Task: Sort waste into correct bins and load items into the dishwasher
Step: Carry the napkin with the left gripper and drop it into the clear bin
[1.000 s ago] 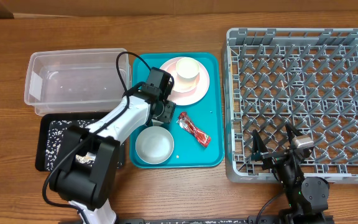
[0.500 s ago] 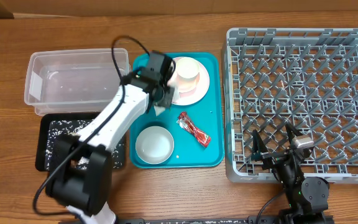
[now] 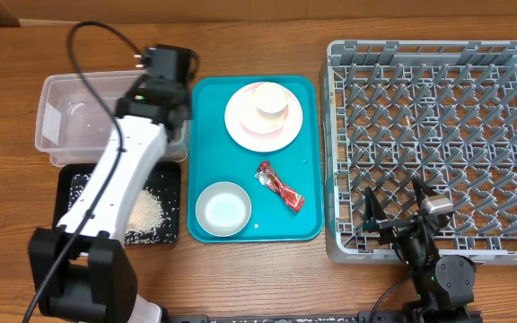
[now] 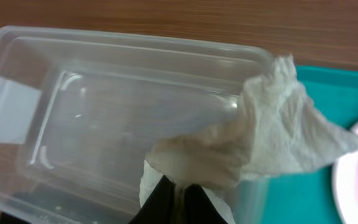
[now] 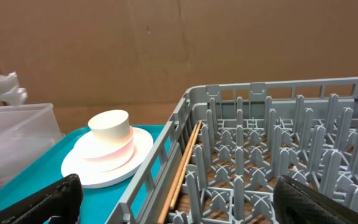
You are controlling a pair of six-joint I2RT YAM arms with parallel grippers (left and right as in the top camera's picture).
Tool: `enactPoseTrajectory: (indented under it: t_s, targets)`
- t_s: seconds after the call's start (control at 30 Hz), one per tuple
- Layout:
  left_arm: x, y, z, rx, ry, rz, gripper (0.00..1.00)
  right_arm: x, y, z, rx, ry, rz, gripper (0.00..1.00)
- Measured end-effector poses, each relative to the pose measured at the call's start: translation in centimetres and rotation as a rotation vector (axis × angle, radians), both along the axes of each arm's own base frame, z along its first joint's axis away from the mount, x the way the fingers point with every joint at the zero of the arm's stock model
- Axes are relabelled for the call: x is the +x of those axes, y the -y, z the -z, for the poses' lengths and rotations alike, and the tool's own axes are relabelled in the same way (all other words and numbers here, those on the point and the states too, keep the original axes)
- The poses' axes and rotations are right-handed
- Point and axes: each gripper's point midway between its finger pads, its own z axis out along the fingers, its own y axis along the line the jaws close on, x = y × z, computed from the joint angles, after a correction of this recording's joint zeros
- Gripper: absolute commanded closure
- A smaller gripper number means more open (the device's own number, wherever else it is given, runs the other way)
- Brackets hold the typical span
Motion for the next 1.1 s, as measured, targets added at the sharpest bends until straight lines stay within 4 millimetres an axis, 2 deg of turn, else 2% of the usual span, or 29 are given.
enactPoseTrajectory:
  t_s: [0.13,0.4,0.53,0.63,0.83,0.93,1.03,1.1]
  targets:
    - [-0.1,-3.8,0.0,-0.007,0.004,-0.097,0.92,0.0,0.0,0.0,0.000,0.000,0.000,0.00]
    - [-1.0,-9.4,0.3,-0.013,0.002,-0.234,0.92,0.0,0.0,0.0,0.000,0.001,0.000,0.00]
    - [-1.5,-11.4,0.9,-0.017,-0.011,-0.284,0.91,0.0,0.0,0.0,0.000,0.000,0.000,0.00]
    - [-1.7,-12.1,1.4,-0.025,-0.023,-0.299,0.82,0.0,0.0,0.0,0.000,0.000,0.000,0.00]
    - [-1.4,-12.0,1.5,-0.040,-0.008,-0.296,0.77,0.0,0.0,0.0,0.000,0.000,0.000,0.00]
    - [-1.3,-12.0,1.5,-0.040,-0.007,-0.296,0.71,0.0,0.0,0.0,0.000,0.000,0.000,0.00]
    - [-1.3,-12.0,1.5,-0.039,-0.005,-0.290,0.40,0.0,0.0,0.0,0.000,0.000,0.000,0.00]
    - [-1.1,-12.0,1.4,-0.042,0.004,-0.294,0.37,0.0,0.0,0.0,0.001,0.001,0.000,0.00]
